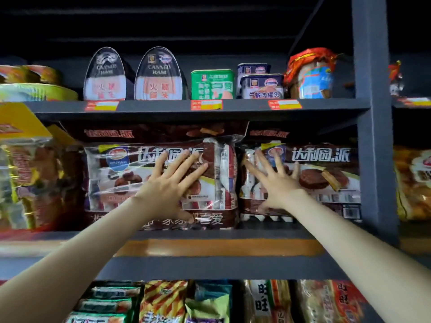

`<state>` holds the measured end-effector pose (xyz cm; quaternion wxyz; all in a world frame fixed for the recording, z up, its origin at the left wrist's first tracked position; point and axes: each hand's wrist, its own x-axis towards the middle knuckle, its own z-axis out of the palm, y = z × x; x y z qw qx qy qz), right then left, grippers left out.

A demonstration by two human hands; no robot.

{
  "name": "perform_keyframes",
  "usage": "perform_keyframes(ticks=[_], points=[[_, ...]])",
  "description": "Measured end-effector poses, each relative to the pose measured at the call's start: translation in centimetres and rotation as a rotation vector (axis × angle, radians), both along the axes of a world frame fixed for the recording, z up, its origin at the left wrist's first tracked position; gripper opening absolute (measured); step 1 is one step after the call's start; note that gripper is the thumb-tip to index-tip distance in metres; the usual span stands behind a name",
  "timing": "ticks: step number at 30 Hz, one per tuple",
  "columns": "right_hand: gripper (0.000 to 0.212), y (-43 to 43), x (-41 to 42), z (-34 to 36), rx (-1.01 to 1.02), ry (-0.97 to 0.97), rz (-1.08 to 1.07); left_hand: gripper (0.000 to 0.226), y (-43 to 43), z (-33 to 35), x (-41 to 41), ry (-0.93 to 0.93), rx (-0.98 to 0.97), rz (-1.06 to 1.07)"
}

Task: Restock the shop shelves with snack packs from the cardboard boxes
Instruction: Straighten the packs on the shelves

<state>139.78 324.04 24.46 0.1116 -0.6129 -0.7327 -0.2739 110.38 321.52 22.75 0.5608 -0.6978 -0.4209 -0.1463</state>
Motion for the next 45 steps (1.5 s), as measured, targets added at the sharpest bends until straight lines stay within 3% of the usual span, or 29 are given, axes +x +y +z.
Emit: perform_keyframes(ticks=[8,17,21,25,28,30,34,39,42,45], points=[[0.137,-0.9,3.6,1.7,-0.005,0.019,-0.133,0.140,0.4,-0.4,-1.0,0.012,0.079,-0.058],[0.145,-0.6,3.4,1.6,-0.062,0.071,0.016,0.136,0.0,-0.5,0.5,-0.001,0.025,0.103],[0.127,-0.9,3.1,1.4,0.006,0.125,0.111,0.124,-1.5,-0.1,1.8,-0.028,-0.100,0.195],[0.093,-2.5,0.9,1.8,0.260,0.344,0.221,0.086,-3.8,-1.1,1.3,-0.109,-0.070,-0.031],[0.083,-5.2,-2.0,1.6,0.400,0.480,0.390,0.072,-6.6,-1.4,-0.2,-0.341,0.000,-0.068],[0.085,-6.9,-4.3,1.3,0.453,0.461,0.490,0.068,-8.7,-1.2,-1.9,-0.526,0.043,-0.054],[0.093,-8.3,-9.6,0.6,0.437,0.227,0.624,0.080,-11.5,-2.0,-7.7,-0.755,0.070,0.211],[0.091,-8.1,-15.3,-0.4,0.276,0.040,0.566,0.104,-12.7,-3.6,-15.8,-0.963,0.033,0.324],[0.091,-7.1,-17.6,-0.6,0.215,0.041,0.509,0.119,-12.1,-3.7,-19.4,-0.971,0.007,0.284],[0.091,-5.9,-19.4,-0.6,0.213,0.065,0.418,0.115,-11.2,-3.5,-21.8,-0.853,0.029,0.217]])
